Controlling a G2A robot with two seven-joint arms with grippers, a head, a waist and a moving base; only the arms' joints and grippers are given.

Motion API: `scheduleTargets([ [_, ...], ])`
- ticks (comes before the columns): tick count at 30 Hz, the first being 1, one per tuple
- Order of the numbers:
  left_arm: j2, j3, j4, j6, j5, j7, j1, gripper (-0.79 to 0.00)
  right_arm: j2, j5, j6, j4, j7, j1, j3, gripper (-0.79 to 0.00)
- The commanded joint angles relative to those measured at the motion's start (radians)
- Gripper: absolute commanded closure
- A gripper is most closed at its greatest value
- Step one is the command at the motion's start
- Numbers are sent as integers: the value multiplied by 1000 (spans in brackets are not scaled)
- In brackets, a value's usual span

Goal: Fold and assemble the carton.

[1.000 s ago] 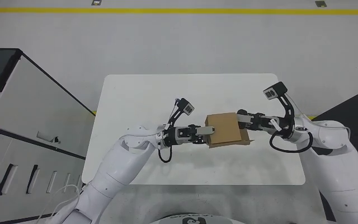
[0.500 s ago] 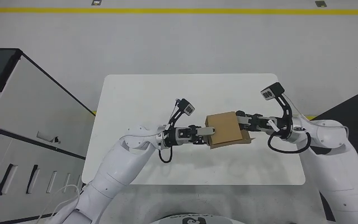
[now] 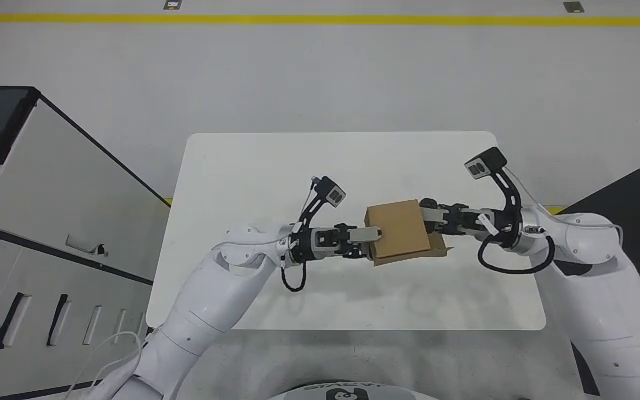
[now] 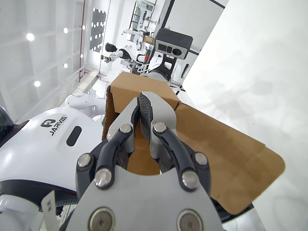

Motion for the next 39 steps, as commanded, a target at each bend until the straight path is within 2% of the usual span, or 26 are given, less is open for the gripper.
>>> scheduleTargets([
  [1,0,2,3,1,-1,-3,-2,0,0,0,0,2,-1,2,-2,0],
  [12,3,-16,13,-8,0,1,-5,0,8,2,1,7,16,-20,66,0],
  [28,10,-54,4,-29,13,14,-7,0,21,83,-5,-33,98,-132,206,0],
  [39,12,-61,-6,-40,9,19,-8,0,20,94,-14,-53,126,-145,186,0],
])
